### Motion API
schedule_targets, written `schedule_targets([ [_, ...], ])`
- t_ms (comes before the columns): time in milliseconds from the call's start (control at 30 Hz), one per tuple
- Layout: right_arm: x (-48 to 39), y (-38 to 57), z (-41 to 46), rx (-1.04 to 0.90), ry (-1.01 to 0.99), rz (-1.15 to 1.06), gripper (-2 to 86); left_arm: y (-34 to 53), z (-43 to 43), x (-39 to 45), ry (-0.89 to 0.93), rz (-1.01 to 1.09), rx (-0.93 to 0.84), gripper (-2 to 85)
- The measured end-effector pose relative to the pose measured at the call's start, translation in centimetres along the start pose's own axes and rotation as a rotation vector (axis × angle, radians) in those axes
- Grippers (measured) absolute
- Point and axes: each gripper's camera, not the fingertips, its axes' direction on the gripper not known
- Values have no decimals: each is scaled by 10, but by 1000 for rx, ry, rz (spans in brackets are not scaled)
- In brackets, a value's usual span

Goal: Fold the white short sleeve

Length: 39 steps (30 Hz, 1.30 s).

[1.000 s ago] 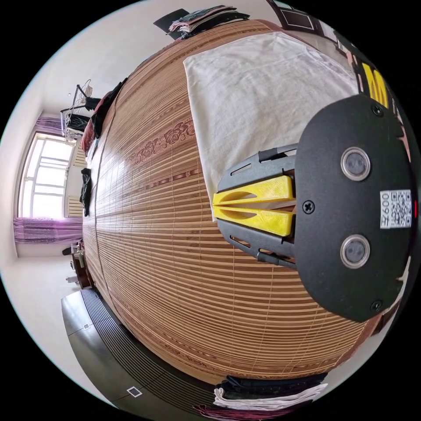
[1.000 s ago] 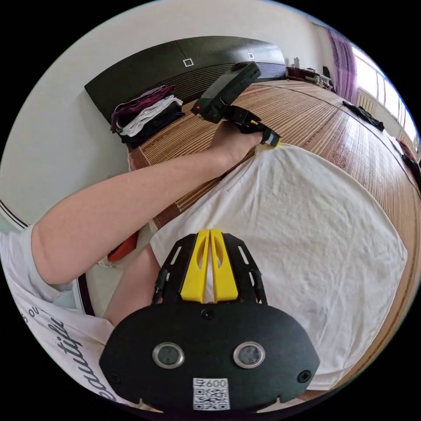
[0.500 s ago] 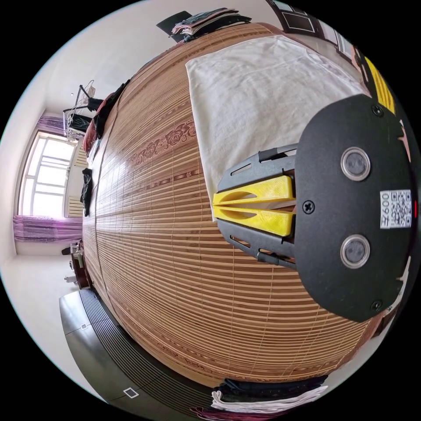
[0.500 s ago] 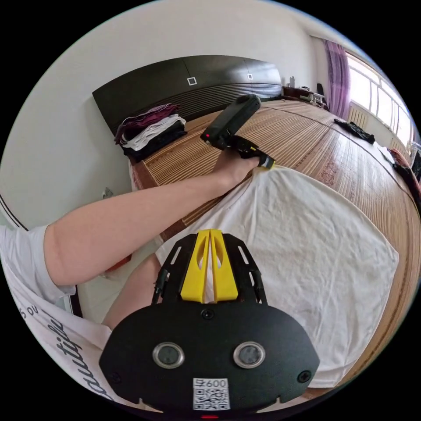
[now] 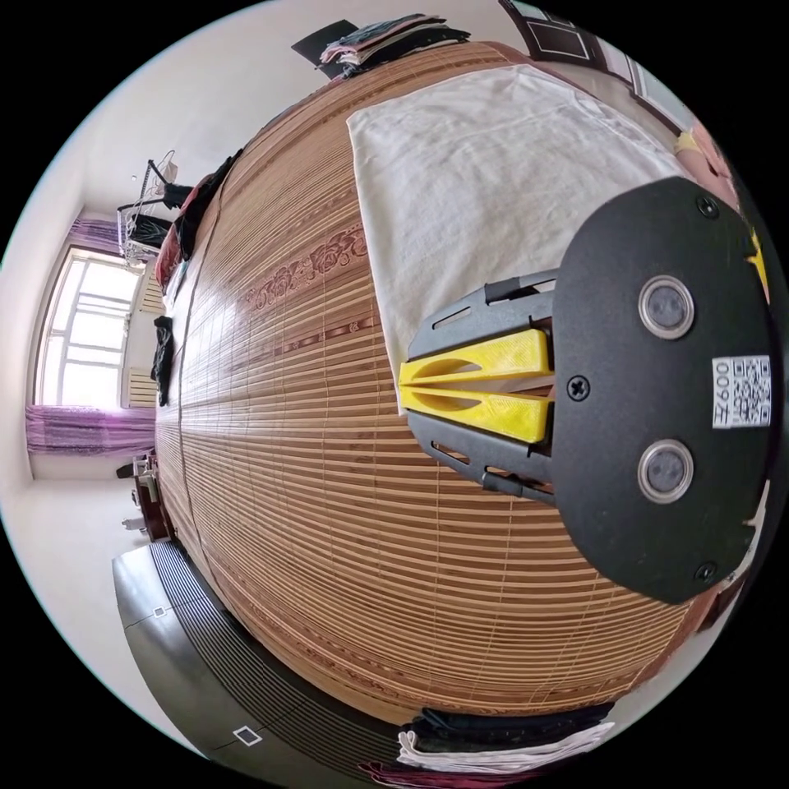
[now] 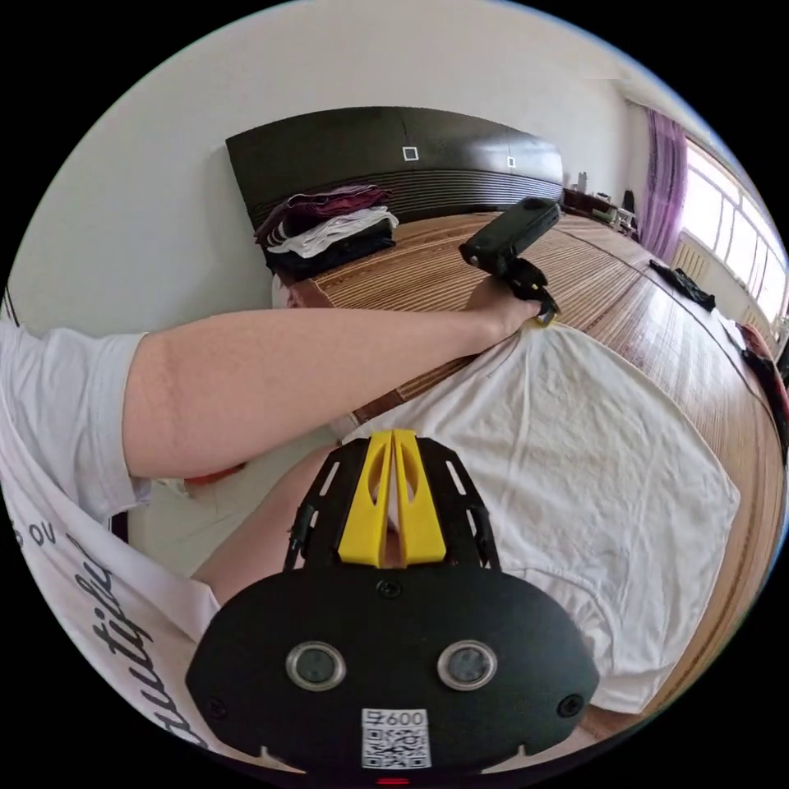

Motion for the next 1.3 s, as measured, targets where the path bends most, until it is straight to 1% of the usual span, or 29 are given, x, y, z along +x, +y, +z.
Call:
schedule_targets([
  [33, -11, 1, 2, -5, 36, -28, -8, 0, 1, -2, 6, -3, 0, 9],
  [100, -27, -1, 16, -123, 35, -72, -8, 1, 2, 1, -6, 4, 1, 8],
  [133, -35, -3, 9, -108, 35, -75, -8, 2, 3, 6, -29, 17, 2, 8],
  [200, -46, -9, -17, -69, -83, -143, -8, 3, 4, 15, -67, 39, 2, 7],
  [233, -46, -15, -35, -48, -152, -135, -8, 4, 5, 20, -85, 53, 3, 6],
  [267, -42, -19, -52, -27, -144, -98, -8, 5, 6, 23, -101, 61, 4, 5],
  [300, -38, -21, -61, -18, -124, -77, -8, 5, 7, 25, -106, 64, 4, 5],
  [400, 1, -21, -109, 51, 29, 63, -8, 7, 9, 25, -108, 65, 5, 3],
  [467, 51, -12, -149, 76, 215, 203, -8, 8, 10, 21, -87, 55, 5, 3],
  [533, 95, -4, -178, 65, 324, 319, -8, 9, 11, 17, -68, 45, 5, 3],
  [567, 124, -2, -196, 39, 355, 372, -8, 10, 12, 14, -54, 39, 5, 3],
  [700, 204, -20, -241, -5, 380, 449, -8, 12, 14, 6, -14, 18, 5, 3],
  [767, 256, -47, -255, -61, 261, 502, -8, 14, 16, 4, 4, 8, 5, 3],
  [800, 267, -53, -256, -70, 211, 514, -8, 15, 16, 3, 7, 6, 5, 3],
  [833, 284, -66, -255, -90, 94, 536, -8, 16, 17, 4, 10, 4, 5, 3],
  [867, 293, -78, -252, -95, 5, 554, -9, 17, 17, 5, 8, 4, 5, 3],
  [933, 291, -97, -246, -100, -71, 529, -9, 19, 18, 9, 0, 8, 5, 4],
  [1033, 264, -130, -233, -100, -110, 444, -9, 22, 19, 18, -22, 19, 5, 4],
  [1067, 254, -141, -227, -85, -152, 430, -9, 24, 20, 22, -32, 24, 6, 4],
  [1100, 251, -146, -224, -82, -180, 433, -9, 25, 20, 24, -37, 27, 7, 4],
  [1167, 250, -154, -218, -77, -324, 481, -8, 28, 20, 33, -56, 38, 8, 3],
  [1200, 253, -154, -219, -88, -346, 503, -8, 29, 20, 35, -60, 39, 9, 3],
  [1300, 270, -141, -248, -103, -282, 556, -8, 34, 20, 44, -69, 44, 10, 3],
])
